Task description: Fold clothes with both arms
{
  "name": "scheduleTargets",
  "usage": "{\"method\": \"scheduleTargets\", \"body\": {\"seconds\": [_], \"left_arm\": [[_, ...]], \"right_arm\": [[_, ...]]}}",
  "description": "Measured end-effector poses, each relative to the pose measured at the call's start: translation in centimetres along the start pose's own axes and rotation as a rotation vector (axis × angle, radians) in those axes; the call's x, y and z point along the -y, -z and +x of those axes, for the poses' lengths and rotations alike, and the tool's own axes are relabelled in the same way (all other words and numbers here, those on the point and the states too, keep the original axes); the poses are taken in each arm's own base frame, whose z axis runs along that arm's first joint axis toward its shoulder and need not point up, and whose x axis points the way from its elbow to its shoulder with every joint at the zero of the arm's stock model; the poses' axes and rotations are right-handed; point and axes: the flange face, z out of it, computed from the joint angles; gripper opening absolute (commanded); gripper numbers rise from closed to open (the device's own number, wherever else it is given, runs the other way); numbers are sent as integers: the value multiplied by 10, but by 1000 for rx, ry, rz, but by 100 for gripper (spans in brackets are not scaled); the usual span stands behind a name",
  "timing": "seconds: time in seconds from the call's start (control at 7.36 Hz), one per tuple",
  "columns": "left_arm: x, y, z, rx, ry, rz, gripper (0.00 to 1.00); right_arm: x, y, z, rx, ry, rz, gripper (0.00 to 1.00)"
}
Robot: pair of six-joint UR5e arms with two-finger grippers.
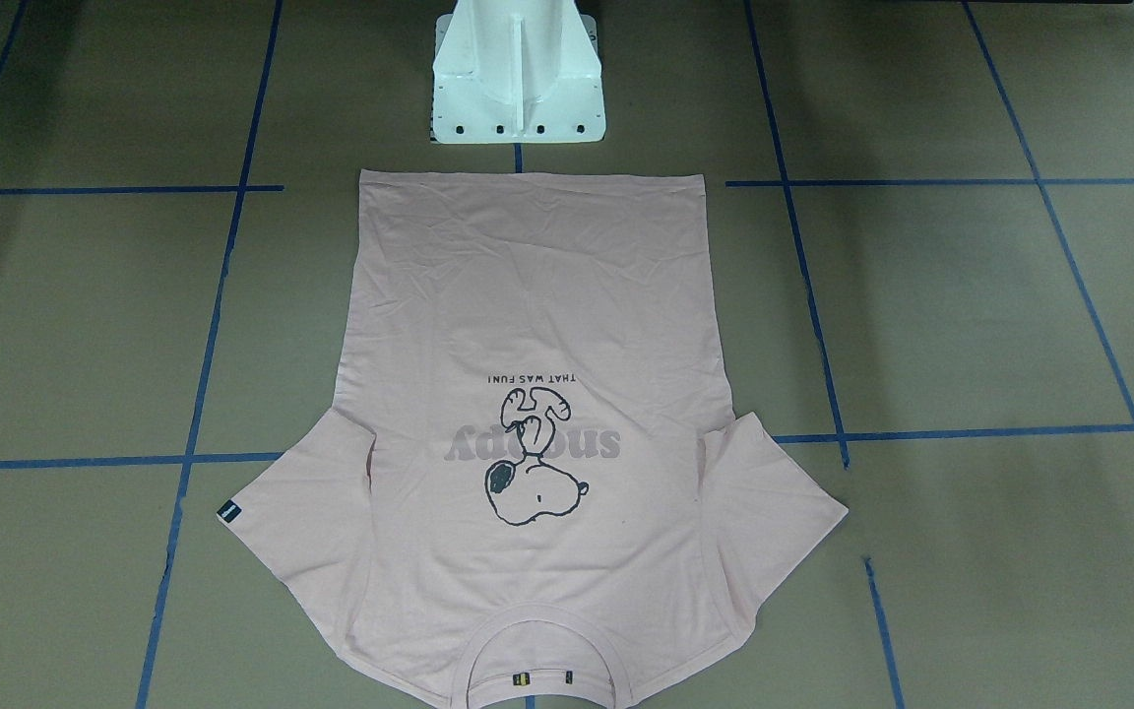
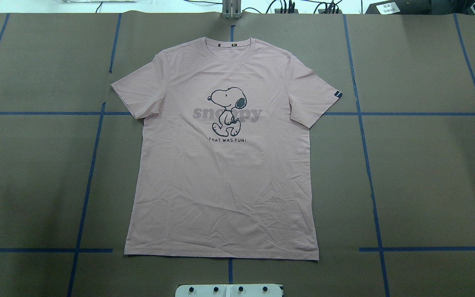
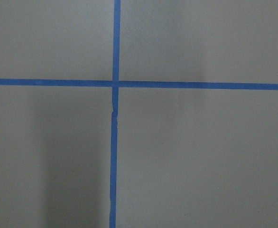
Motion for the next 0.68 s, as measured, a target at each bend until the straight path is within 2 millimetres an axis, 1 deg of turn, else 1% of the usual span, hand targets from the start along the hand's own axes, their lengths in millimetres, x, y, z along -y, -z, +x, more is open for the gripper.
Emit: {"method": "scheduleTargets", "body": {"seconds": [0.27,0.41,0.54,0.68], "left_arm": [[2,2,1,0,-3,3,100],[8,8,6,2,-11,15,100],[24,22,17,7,-35,47,100],[45,44,36,11,-88,102,100]], "right_arm": [[4,4,-3,1,4,9,100],[12,8,-10,1,17,17,100],[31,15,-28,0,56,34,100],[58,19,-63,0,133,52,100]]}}
